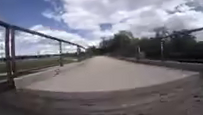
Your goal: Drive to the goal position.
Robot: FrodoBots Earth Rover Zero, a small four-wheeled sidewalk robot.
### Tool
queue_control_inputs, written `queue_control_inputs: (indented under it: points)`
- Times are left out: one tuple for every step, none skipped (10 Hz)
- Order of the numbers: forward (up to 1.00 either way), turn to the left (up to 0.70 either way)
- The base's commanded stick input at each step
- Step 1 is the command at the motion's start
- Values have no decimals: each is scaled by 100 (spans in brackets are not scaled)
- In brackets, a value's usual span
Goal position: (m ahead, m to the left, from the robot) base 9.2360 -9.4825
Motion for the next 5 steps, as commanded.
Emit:
queue_control_inputs:
  points:
    - [100,0]
    - [100,0]
    - [100,0]
    - [100,0]
    - [100,0]
